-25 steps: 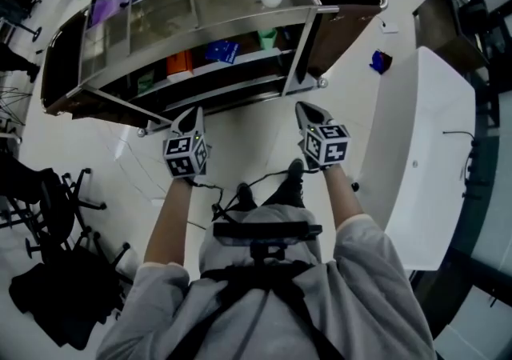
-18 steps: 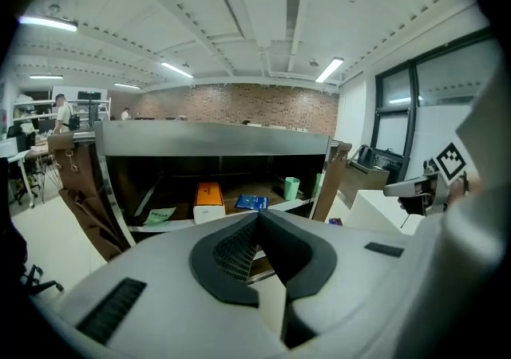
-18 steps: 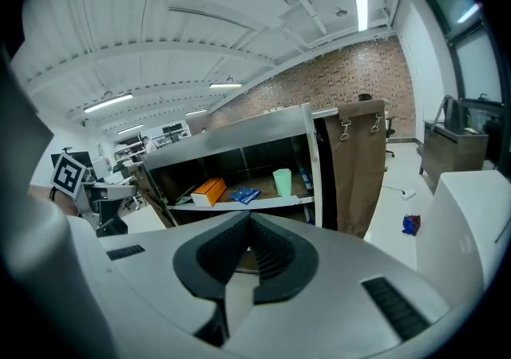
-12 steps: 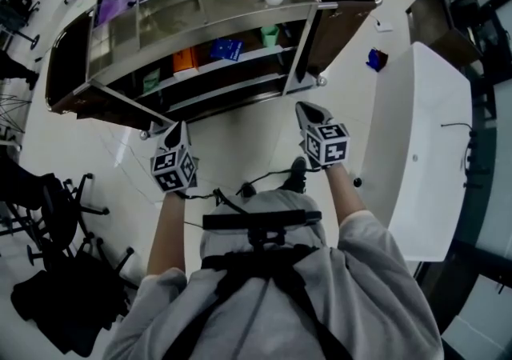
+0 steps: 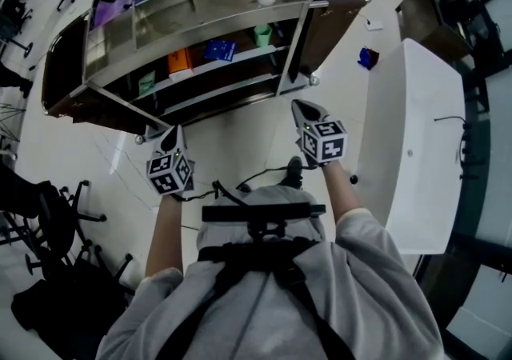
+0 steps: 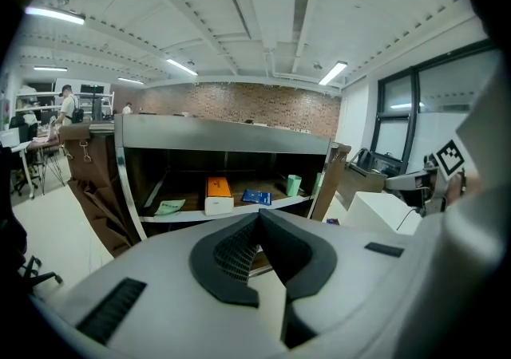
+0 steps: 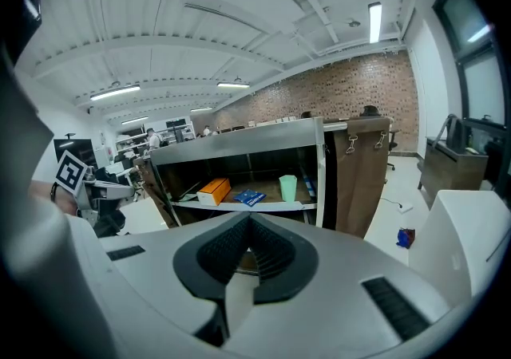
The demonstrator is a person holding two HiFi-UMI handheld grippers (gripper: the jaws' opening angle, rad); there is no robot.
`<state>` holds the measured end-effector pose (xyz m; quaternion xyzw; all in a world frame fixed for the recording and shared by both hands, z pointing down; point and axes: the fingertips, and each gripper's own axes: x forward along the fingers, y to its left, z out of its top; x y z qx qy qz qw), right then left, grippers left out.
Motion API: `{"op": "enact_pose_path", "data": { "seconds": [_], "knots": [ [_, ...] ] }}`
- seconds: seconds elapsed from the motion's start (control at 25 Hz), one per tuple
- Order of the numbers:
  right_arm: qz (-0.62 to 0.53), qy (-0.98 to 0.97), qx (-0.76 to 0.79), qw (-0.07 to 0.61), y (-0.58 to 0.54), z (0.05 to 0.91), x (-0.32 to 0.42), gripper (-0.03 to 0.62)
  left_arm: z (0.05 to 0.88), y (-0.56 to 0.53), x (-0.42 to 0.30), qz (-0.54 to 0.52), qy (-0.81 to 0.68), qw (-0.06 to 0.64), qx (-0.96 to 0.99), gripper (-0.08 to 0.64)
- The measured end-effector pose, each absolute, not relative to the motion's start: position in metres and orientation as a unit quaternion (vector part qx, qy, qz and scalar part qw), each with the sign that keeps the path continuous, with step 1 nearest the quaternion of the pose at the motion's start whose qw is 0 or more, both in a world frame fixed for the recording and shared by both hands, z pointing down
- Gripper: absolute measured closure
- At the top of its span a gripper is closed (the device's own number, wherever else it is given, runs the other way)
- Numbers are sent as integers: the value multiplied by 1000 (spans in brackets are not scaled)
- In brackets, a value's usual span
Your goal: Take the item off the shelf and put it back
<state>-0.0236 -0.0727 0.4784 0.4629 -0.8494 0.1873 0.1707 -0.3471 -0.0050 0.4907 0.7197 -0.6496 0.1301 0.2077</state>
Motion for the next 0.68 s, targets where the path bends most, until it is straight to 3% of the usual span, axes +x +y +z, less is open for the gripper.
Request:
{"op": "enact_pose_path", "data": {
  "seconds": [0.68],
  "knots": [
    [196,-848,461,171,-64,489,-33,584,516,21,-359,150,-647,224,713,554]
  ]
}}
